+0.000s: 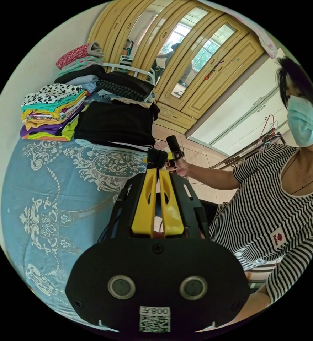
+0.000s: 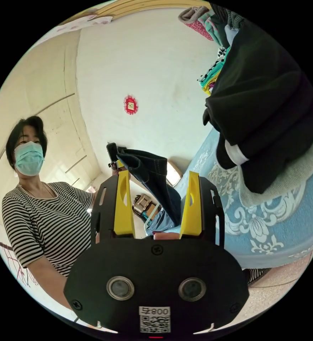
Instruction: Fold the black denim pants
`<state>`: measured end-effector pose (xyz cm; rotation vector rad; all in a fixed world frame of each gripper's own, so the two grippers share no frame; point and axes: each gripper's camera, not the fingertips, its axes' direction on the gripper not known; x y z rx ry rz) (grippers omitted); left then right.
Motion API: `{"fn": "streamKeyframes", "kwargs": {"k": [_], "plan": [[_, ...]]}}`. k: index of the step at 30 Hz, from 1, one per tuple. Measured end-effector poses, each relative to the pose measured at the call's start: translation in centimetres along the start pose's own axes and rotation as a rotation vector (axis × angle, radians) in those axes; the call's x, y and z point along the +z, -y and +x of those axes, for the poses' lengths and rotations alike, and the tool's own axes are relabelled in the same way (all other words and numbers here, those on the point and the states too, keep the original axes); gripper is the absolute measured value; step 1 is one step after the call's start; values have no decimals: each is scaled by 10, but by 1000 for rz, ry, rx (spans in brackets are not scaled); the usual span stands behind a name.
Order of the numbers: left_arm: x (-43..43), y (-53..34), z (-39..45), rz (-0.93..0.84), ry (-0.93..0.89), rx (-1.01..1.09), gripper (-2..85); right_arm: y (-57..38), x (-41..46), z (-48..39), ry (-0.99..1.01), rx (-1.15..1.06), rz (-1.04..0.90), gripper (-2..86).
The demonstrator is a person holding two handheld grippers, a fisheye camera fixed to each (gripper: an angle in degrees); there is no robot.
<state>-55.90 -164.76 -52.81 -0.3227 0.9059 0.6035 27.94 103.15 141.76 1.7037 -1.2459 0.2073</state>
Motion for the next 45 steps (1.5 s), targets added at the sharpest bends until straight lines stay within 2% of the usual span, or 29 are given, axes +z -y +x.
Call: {"fn": "streamKeyframes", "kwargs": {"k": [4, 9, 16, 27, 35, 38, 45], "plan": [[27, -16, -25, 7, -17, -30, 9, 6, 20, -8, 55, -29, 14, 138], [64, -35, -67, 33, -27, -89, 8, 10, 48, -26, -3, -29, -48, 79], [133, -61, -131, 86, -55, -192, 8, 11, 104, -71, -180, -60, -99, 65], [220, -113, -182, 116, -43, -174, 9, 11, 245, -131, -244, -128, -195, 64], [218, -276, -212, 316, -59, -280, 10, 8, 416, -149, -103, -191, -428, 64], [225, -351, -220, 348, -48, -364, 9, -9, 487, -141, -50, -154, -538, 64], [283, -499, -238, 327, -29, -635, 7, -66, 627, -103, -69, -24, -782, 65]]}}
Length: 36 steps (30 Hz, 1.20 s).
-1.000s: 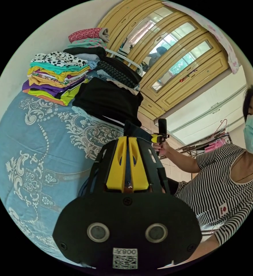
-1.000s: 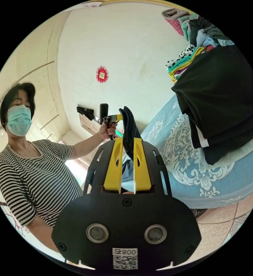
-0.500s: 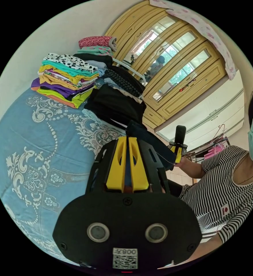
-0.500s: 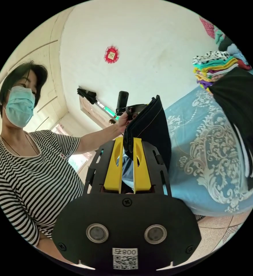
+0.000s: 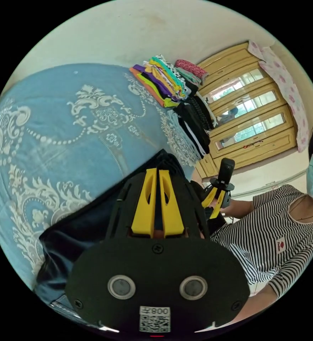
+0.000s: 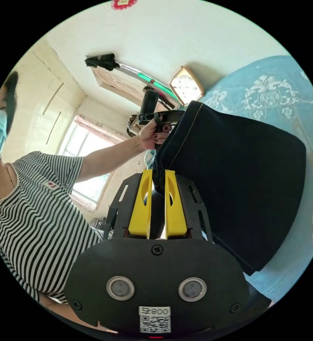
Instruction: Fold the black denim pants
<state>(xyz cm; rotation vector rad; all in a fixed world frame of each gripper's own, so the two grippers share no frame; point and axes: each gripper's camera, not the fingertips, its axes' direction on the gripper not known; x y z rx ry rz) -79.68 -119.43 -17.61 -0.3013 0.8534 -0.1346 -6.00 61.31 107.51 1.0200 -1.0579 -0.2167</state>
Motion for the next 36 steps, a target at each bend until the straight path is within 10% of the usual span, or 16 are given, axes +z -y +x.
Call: {"fn": "streamKeyframes", "kwargs": {"k": [9, 36], "plan": [[37, -106, -76, 69, 156, -373, 0, 42, 111, 31, -131, 142, -209, 67], [127, -154, 42, 54, 396, -301, 0, 111, 169, 18, -329, 128, -317, 0]]}}
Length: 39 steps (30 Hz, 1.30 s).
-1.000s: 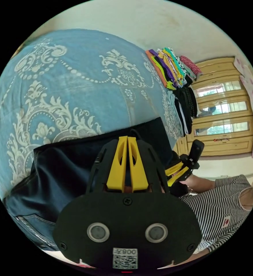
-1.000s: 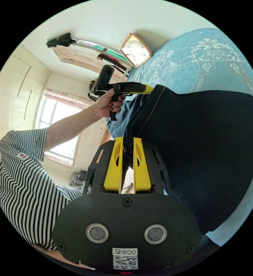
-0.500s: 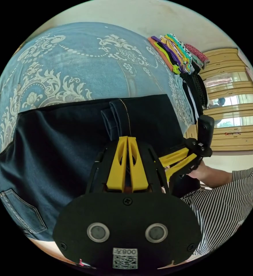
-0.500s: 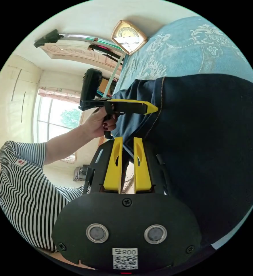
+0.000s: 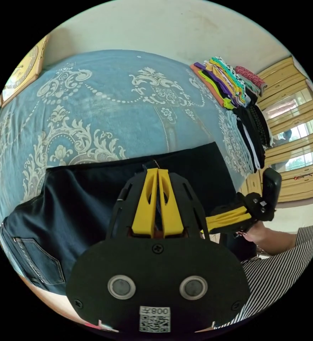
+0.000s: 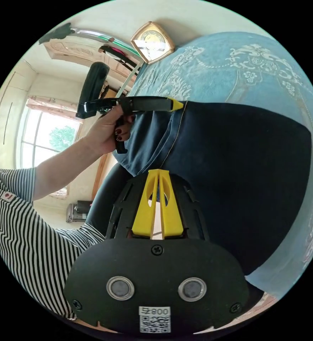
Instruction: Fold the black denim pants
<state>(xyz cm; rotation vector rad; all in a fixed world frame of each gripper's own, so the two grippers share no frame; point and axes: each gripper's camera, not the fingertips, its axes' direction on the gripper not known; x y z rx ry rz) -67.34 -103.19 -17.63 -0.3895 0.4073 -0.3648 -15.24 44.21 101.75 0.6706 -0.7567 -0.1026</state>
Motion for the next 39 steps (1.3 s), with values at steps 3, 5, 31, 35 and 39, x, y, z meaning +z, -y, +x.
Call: {"fn": "streamKeyframes", "kwargs": {"k": [3, 5, 31, 35, 39], "plan": [[9, 2, 0, -34, 21, -1, 0, 6, -5, 5, -98, 19, -8, 0], [-5, -3, 8, -23, -4, -45, 0, 7, -4, 4, -140, 13, -36, 0], [-89, -105, 248, -17, -169, 247, 99, -117, -153, 166, 30, 436, 128, 81], [-96, -101, 306, -33, -95, 364, 131, -129, -159, 185, 168, 463, 181, 73], [-97, -104, 355, -57, -5, 462, 148, -133, -176, 189, 286, 415, 233, 67]]}}
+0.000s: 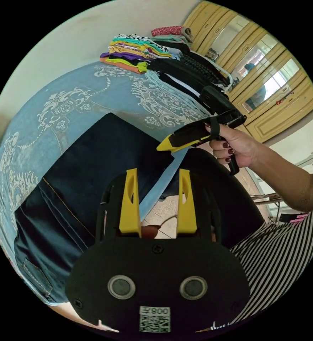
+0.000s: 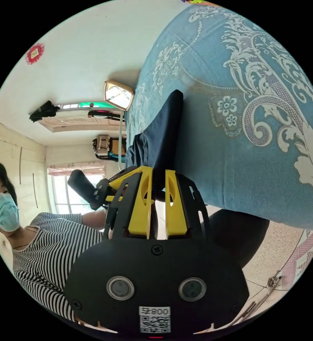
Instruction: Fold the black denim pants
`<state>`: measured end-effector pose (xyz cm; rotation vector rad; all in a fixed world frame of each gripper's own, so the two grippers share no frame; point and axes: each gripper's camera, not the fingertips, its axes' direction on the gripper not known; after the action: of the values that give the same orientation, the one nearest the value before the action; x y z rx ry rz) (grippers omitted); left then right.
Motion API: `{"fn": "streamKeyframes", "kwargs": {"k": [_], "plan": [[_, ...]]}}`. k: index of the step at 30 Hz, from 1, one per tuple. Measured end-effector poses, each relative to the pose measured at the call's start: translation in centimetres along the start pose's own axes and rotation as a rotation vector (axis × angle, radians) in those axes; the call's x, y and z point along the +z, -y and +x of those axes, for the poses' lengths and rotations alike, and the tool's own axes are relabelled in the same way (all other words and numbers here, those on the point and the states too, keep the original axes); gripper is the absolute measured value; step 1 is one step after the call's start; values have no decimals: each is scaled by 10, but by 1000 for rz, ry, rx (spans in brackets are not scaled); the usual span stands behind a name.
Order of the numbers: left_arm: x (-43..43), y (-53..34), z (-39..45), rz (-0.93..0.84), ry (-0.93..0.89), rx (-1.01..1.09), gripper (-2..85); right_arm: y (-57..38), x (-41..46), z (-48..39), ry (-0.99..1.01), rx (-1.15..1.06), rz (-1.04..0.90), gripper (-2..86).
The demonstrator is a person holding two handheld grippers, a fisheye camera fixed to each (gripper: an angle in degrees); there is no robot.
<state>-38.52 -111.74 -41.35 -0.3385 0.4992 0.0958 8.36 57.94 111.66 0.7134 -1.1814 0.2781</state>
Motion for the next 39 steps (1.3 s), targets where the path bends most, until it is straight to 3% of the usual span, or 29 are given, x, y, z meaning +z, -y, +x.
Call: {"fn": "streamKeyframes", "kwargs": {"k": [3, 7, 14, 19, 25, 33, 39], "plan": [[-1, 10, 35, -18, 119, 51, 138, 6, -6, -13, 15, -53, -10, 64], [-6, 15, 48, -56, 285, -42, 65, 17, -8, -24, -1, -115, -65, 61], [-39, -7, 33, 7, 117, -126, 40, 40, -63, 12, 81, -15, 160, 98], [-45, -21, 43, 8, 139, -91, 38, 98, -54, 28, 138, 59, 122, 125], [-41, -42, 51, -5, 177, -36, 31, 142, -22, 22, 157, 94, 41, 84], [-31, -70, 54, -10, 141, 27, 9, 147, -28, -20, 55, 29, 18, 38], [-4, -96, 70, 57, 52, 120, 4, 123, -65, -41, 11, 58, 132, 32]]}}
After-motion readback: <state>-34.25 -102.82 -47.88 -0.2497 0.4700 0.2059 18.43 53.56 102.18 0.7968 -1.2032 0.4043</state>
